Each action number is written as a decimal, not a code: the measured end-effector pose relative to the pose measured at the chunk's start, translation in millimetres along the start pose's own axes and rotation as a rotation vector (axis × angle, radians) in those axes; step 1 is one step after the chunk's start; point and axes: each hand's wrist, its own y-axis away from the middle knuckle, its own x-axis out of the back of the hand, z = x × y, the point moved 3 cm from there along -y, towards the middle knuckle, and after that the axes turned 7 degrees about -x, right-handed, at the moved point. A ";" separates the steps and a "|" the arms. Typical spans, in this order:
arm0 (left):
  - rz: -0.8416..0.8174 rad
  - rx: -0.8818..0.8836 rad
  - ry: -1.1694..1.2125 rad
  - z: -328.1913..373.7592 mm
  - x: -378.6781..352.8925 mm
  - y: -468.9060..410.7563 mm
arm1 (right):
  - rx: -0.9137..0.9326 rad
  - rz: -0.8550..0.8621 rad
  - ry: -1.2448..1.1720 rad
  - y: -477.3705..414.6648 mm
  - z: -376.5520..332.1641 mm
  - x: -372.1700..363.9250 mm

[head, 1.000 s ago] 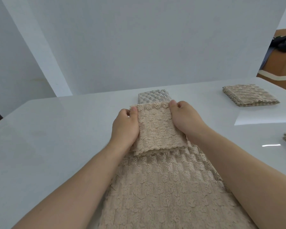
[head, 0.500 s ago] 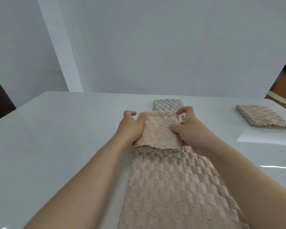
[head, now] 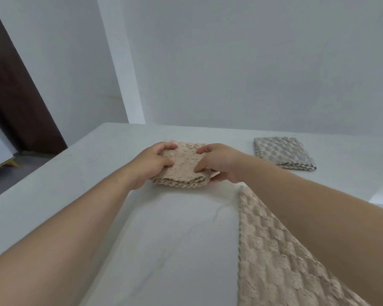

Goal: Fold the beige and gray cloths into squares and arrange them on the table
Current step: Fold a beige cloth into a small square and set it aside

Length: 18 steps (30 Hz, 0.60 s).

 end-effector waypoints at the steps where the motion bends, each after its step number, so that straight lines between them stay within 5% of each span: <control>1: 0.022 -0.015 -0.014 -6.2 11.3 -7.7 | 0.008 -0.018 -0.001 -10.2 -5.8 -7.7; 18: 0.226 -0.112 -0.572 -75.8 124.2 -105.3 | 0.110 -0.014 0.071 -124.2 -84.5 -104.7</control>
